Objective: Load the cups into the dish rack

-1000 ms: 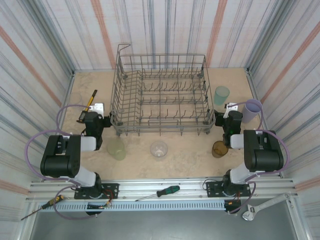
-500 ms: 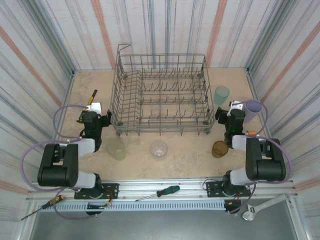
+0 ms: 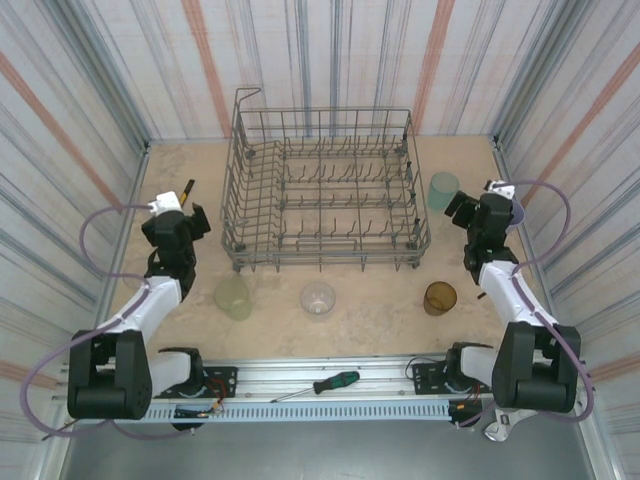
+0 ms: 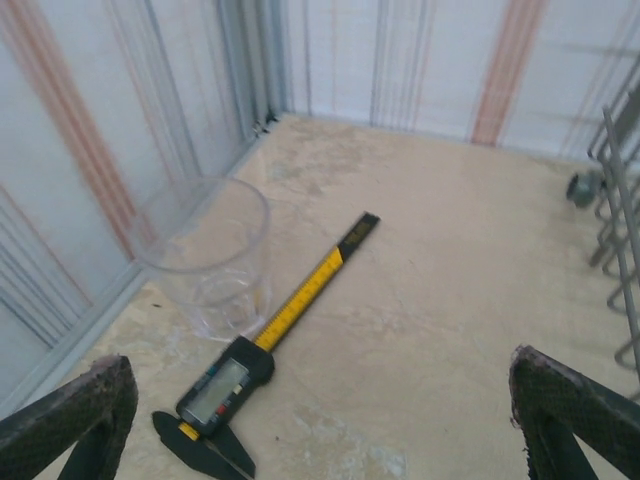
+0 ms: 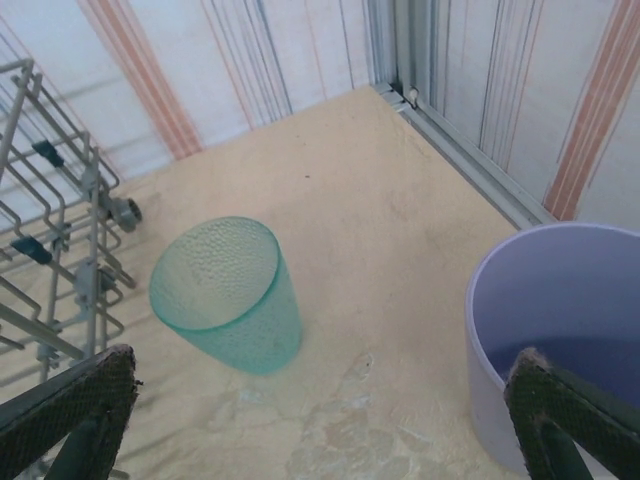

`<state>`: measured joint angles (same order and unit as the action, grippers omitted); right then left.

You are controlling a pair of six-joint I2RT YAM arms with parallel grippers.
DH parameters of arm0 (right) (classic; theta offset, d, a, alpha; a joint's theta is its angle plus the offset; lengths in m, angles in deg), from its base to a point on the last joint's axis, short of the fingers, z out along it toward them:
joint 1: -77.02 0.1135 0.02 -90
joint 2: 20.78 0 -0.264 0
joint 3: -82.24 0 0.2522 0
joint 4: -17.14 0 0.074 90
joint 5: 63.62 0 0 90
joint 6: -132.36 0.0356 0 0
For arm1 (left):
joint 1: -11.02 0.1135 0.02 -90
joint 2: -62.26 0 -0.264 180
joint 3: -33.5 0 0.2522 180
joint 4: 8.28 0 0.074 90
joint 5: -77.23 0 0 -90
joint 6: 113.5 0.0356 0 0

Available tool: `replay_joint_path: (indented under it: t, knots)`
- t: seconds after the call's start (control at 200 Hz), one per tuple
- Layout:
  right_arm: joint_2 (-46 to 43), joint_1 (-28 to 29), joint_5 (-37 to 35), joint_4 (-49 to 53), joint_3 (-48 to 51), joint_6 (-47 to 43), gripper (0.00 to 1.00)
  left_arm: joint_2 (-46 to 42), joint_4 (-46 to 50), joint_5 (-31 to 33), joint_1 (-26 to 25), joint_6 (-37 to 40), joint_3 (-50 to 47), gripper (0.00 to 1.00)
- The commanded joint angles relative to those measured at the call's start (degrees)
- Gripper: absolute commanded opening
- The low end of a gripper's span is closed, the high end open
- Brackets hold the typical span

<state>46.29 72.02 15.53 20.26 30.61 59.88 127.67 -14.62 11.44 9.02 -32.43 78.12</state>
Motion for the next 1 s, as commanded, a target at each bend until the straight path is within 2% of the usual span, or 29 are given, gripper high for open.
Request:
replay_joint_path:
  t: [0.0, 0.19, 0.26, 0.336, 0.556, 0.706, 0.817, 0.992]
  knots:
    - [-1.28, -0.16, 0.36, 13.16, -4.41, 4.47, 0.99, -2.65, 12.6, 6.16, -0.33, -8.53, 4.83, 0.99]
    - [-2.15, -0.14, 3.05, 23.93, -8.96, 6.23, 0.99, -6.23, 30.61, 7.38, -1.52, -19.03, 12.08, 0.99]
    - [-2.51, -0.2, 5.1, 27.71, -10.55, 6.94, 0.99, -7.99, 37.53, 5.76, -2.04, -22.6, 15.01, 0.99]
    - [-2.58, -0.24, 7.52, 31.02, -12.36, 7.33, 0.99, -9.31, 44.06, 3.05, -2.33, -23.33, 18.33, 0.99]
    - [-2.36, -0.3, 12.66, 38.53, -17.33, 7.39, 0.99, -10.41, 65.02, 1.56, -2.39, -24.41, 29.26, 0.99]
    - [-2.14, -0.28, 16.47, 41.24, -18.52, 7.53, 0.99, -11.74, 72.74, -6.89, -2.39, -25.81, 32.48, 0.99]
    - [-1.85, -0.25, 17.7, 43.83, -19.56, 7.88, 0.99, -13.41, 75.2, -11.97, -2.45, -26.73, 31.05, 0.99]
    - [-3.59, -0.29, 19.32, 45.91, -19.54, 7.67, 0.99, -15.55, 79.71, -12.89, -2.39, -27.5, 28.53, 0.99]
